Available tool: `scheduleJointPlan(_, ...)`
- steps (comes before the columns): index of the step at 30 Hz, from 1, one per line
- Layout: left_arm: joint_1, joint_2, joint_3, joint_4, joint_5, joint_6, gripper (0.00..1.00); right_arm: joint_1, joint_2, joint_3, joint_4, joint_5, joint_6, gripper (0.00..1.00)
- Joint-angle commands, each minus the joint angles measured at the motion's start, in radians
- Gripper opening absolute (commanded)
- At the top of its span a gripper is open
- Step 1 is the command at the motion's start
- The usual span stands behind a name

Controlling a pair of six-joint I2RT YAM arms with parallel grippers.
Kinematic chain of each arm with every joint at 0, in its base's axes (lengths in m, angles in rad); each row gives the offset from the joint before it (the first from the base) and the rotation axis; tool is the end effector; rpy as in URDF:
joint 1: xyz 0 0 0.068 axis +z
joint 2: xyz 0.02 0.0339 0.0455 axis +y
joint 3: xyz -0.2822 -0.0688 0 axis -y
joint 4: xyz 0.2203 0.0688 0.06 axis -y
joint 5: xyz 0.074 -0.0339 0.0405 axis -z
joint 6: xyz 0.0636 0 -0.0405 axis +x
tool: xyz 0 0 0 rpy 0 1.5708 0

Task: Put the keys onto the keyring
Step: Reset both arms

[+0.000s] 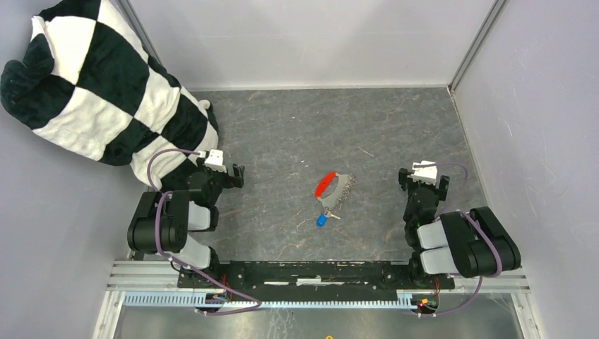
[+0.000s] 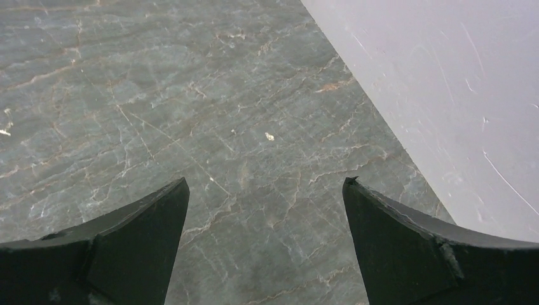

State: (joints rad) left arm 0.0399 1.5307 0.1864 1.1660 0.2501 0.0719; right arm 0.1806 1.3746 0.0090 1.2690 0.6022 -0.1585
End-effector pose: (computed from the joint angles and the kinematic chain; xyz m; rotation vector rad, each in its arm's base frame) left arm 0.2505 -0.0058 0.1702 0.2102 1.7328 -0.1368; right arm 0.1977 -0.0005 0.1746 0.1757 1.6636 -0.4838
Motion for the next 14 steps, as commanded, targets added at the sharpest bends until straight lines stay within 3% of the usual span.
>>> scheduleJointPlan(1,0.005,0.004,0.011,0.098,-0.027,-0.047,1.00,-0.049,-0.006,-0.078,0.093,-0.174,0.011,0.98)
scheduleJointPlan(14,0.004,0.002,0.020,0.081,-0.027,-0.047,1.00,-0.049,-0.008,-0.091,0.119,-0.171,0.007,0.98)
